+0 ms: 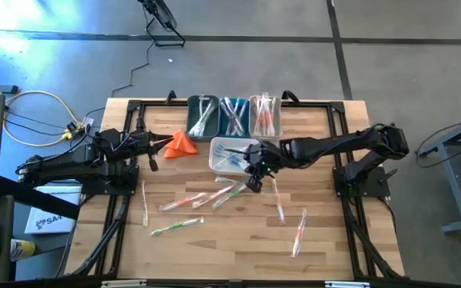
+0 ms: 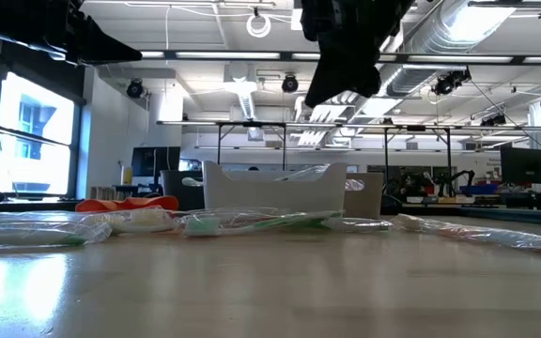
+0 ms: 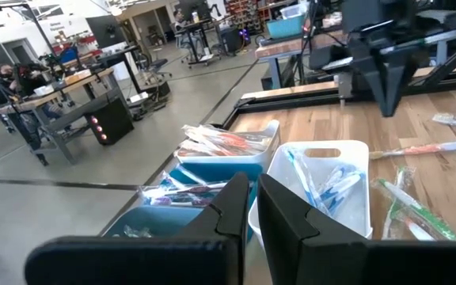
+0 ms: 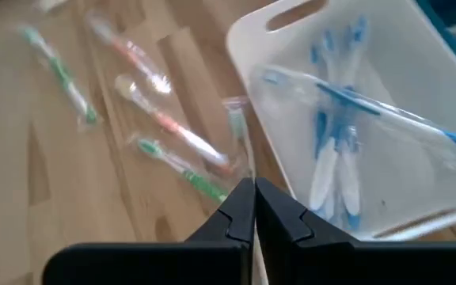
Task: Pick & Place Toothbrushes
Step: Put the orange toothbrush into the gray bin
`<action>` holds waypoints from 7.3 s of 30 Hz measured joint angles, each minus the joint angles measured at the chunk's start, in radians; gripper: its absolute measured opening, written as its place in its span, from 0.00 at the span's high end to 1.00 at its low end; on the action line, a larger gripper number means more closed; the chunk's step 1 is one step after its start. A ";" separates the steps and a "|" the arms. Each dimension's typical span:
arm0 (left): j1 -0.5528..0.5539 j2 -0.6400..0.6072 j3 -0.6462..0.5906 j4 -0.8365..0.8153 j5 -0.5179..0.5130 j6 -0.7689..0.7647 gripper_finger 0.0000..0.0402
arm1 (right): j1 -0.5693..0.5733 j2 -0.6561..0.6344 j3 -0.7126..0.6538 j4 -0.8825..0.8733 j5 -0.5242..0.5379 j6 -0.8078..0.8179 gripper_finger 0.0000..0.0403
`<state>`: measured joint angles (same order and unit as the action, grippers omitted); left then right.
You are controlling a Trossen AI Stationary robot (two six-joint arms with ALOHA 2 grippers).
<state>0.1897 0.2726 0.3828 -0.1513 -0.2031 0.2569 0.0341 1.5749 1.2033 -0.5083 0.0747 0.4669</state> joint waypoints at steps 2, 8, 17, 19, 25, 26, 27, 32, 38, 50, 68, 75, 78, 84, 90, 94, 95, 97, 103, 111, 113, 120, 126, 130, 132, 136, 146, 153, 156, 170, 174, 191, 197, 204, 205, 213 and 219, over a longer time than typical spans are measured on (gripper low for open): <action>0.000 0.000 0.000 0.000 0.000 0.000 0.94 | 0.015 0.000 0.000 0.022 0.005 -0.020 0.99; 0.000 0.000 0.000 0.000 0.000 0.000 0.94 | 0.045 0.000 0.000 0.041 0.002 -0.022 0.99; 0.000 0.000 0.000 0.000 0.000 -0.001 0.94 | 0.066 0.000 0.000 -0.022 -0.051 0.171 0.99; 0.000 0.000 0.000 0.000 0.000 0.000 0.94 | 0.066 0.000 0.000 -0.086 -0.068 0.261 0.99; 0.000 0.000 0.000 0.000 0.000 -0.001 0.94 | 0.065 0.000 0.000 -0.306 -0.008 0.478 0.99; 0.000 0.000 0.000 0.000 0.000 -0.001 0.94 | 0.065 0.000 0.000 -0.333 0.008 0.508 0.99; 0.000 0.000 0.000 0.000 0.000 -0.001 0.94 | 0.065 0.000 0.000 -0.355 0.024 0.534 0.99; 0.000 0.000 0.000 0.000 0.000 0.000 0.94 | 0.064 0.000 0.000 -0.414 0.065 0.599 0.99; 0.000 0.000 0.000 0.000 0.000 -0.001 0.94 | 0.065 0.005 0.000 -0.423 0.078 0.603 0.93; 0.000 0.000 0.000 0.000 0.000 -0.001 0.94 | 0.064 0.005 -0.105 -0.359 0.108 0.659 0.67; 0.000 0.000 0.000 0.000 0.000 0.000 0.94 | 0.064 0.005 -0.282 -0.129 0.096 0.725 0.66; 0.000 0.000 0.000 0.000 0.000 0.000 0.94 | 0.075 0.005 -0.347 -0.067 0.061 0.771 0.67; 0.000 0.000 0.000 0.000 0.000 0.000 0.94 | 0.085 0.005 -0.380 -0.018 0.057 0.770 0.67; 0.000 0.000 0.000 0.000 0.000 0.000 0.94 | 0.090 0.005 -0.409 0.028 0.056 0.771 0.67; 0.000 0.000 0.000 0.000 0.000 0.000 0.94 | 0.090 0.005 -0.430 0.029 0.057 0.771 0.67; 0.000 0.000 0.000 0.000 0.000 0.000 0.94 | 0.090 0.005 -0.445 0.032 0.058 0.771 0.67; 0.000 0.000 0.000 0.000 0.000 0.000 0.94 | 0.090 0.005 -0.447 0.034 0.058 0.771 0.67; 0.000 0.000 0.000 0.000 0.000 0.000 0.94 | 0.090 0.005 -0.449 0.035 0.059 0.771 0.67; 0.000 0.000 0.000 0.000 0.000 0.000 0.94 | 0.090 0.005 -0.450 0.042 0.077 0.771 0.72; 0.000 0.000 0.000 0.000 0.000 0.000 0.94 | 0.090 0.005 -0.450 0.049 0.084 0.770 0.89; 0.000 0.000 0.000 0.000 0.000 0.000 0.94 | 0.090 0.005 -0.450 0.050 0.084 0.769 0.92; 0.000 0.000 0.000 0.000 0.000 0.000 0.94 | 0.090 0.005 -0.450 0.050 0.084 0.760 0.99; 0.000 0.000 0.000 0.000 0.000 0.000 0.94 | 0.090 0.005 -0.439 0.053 0.074 0.758 0.99; 0.000 0.000 0.000 0.000 0.000 0.000 0.94 | 0.090 0.005 -0.393 0.045 0.057 0.694 0.99; 0.000 0.000 0.000 0.000 0.000 0.000 0.94 | 0.090 0.005 -0.364 0.037 0.056 0.664 0.99; 0.000 0.000 0.000 0.000 0.000 0.000 0.94 | 0.090 -0.004 -0.288 0.008 0.022 0.596 0.99; 0.000 0.000 0.000 0.000 0.000 0.000 0.94 | 0.092 -0.091 -0.142 -0.092 0.069 0.444 0.99; 0.000 0.000 0.000 0.000 0.000 0.000 0.94 | 0.059 -0.217 -0.130 -0.089 0.208 0.376 0.99; 0.000 0.000 0.000 0.000 0.000 0.000 0.94 | 0.027 -0.265 -0.128 -0.068 0.270 0.343 0.99; 0.000 0.000 0.000 0.000 0.000 0.000 0.94 | -0.193 -0.305 -0.129 0.119 0.399 0.073 0.99; 0.000 0.000 0.000 0.000 0.000 0.000 0.94 | -0.256 -0.283 -0.129 0.213 0.399 0.015 0.99; 0.000 0.000 0.000 0.000 0.000 0.000 0.94 | -0.435 -0.039 -0.129 0.566 0.398 -0.126 0.99; 0.000 0.000 0.000 0.000 0.000 0.000 0.94 | -0.482 0.048 -0.129 0.623 0.406 -0.150 0.99; 0.000 0.000 0.000 0.000 0.000 0.000 0.94 | -0.508 0.116 -0.130 0.618 0.420 -0.157 0.99; 0.000 0.000 0.000 0.000 0.000 0.001 0.94 | -0.508 0.123 -0.130 0.618 0.420 -0.155 0.99; 0.000 0.000 0.000 0.000 0.000 0.003 0.94 | -0.508 0.147 -0.130 0.561 0.396 -0.099 0.99; 0.000 0.000 0.000 0.000 0.000 0.004 0.94 | -0.508 0.147 -0.131 0.496 0.394 -0.072 0.99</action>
<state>0.1895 0.2727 0.3828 -0.1513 -0.2029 0.2609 -0.4744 1.7218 1.0725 -0.0122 0.4686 0.3949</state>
